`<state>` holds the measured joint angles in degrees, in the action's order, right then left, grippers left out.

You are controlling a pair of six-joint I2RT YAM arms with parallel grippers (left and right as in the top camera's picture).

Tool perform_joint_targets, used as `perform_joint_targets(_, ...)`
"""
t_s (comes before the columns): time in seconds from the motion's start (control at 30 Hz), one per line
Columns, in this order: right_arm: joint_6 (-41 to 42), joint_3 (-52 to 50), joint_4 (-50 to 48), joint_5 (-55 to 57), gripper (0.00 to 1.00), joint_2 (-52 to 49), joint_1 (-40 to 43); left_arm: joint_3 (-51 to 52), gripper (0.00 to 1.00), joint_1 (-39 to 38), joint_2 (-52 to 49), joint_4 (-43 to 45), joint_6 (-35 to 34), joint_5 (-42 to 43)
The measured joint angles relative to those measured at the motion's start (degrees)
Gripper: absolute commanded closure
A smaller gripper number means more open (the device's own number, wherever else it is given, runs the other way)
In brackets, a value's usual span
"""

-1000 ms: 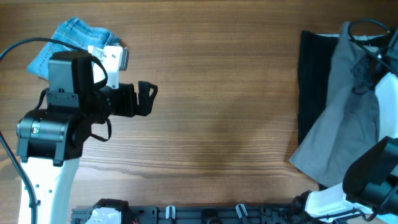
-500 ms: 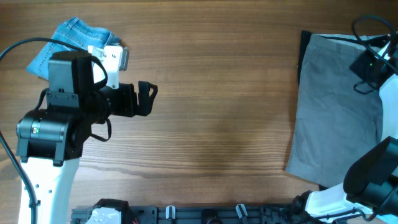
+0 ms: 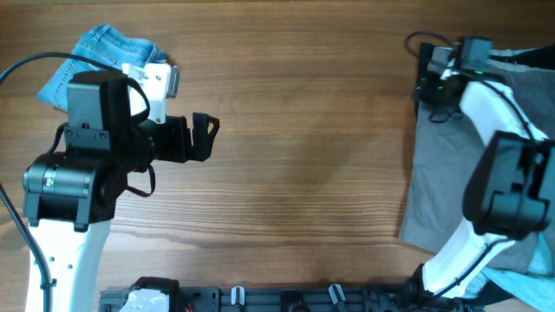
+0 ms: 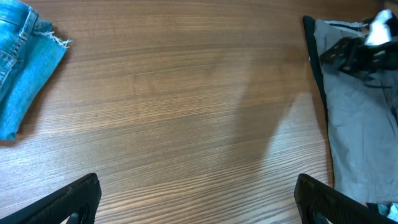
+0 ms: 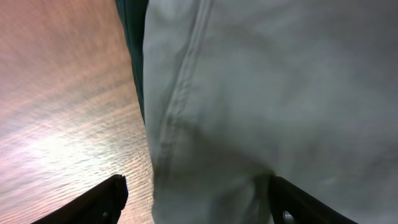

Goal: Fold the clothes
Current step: 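Grasp the grey shorts' waistband edge with the right gripper, then drag the grey shorts leftward to the table center with right gripper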

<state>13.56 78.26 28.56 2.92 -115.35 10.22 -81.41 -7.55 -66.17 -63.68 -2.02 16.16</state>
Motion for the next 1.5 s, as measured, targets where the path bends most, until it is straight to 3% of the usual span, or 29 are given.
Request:
perform_joint_targets(0.03, 0.0, 0.0, 0.0, 1.3, 0.33, -0.7, -0.7, 0.0, 0.0, 0.0, 0.0, 0.0, 0.0, 0.0)
perform_joint_targets(0.13, 0.1, 0.0, -0.4, 4.0, 0.73, -1.2, -1.4, 0.0, 0.0, 0.0, 0.0, 0.0, 0.0, 0.0)
perform_joint_targets(0.2, 0.1, 0.0, -0.4, 5.0, 0.84, -1.2, -1.0, 0.0, 0.0, 0.0, 0.0, 0.0, 0.0, 0.0)
perform_joint_targets(0.43, 2.0, 0.0, 0.2, 4.2, 0.91, -1.2, 3.3, 0.0, 0.0, 0.0, 0.0, 0.0, 0.0, 0.0)
perform_joint_targets(0.8, 1.3, 0.0, 2.3, -8.2, 0.92, -1.2, 15.0, 0.0, 0.0, 0.0, -1.1, 0.0, 0.0, 0.0)
perform_joint_targets(1.03, -3.3, 0.0, 2.3, -18.4, 0.96, 4.9, 16.1, 0.0, 0.0, 0.0, -1.1, 0.3, 0.0, -0.2)
perform_joint_targets(1.3, -4.9, 0.0, 3.2, -22.0, 0.96, 25.3, 8.7, -4.7, 0.0, 0.0, -0.5, 0.5, 0.0, -0.9)
perform_joint_targets(1.5, -4.9, 0.3, 6.1, -22.9, 0.92, 33.1, -13.7, -11.0, 0.0, 0.0, 4.1, 0.9, 0.0, -4.6)
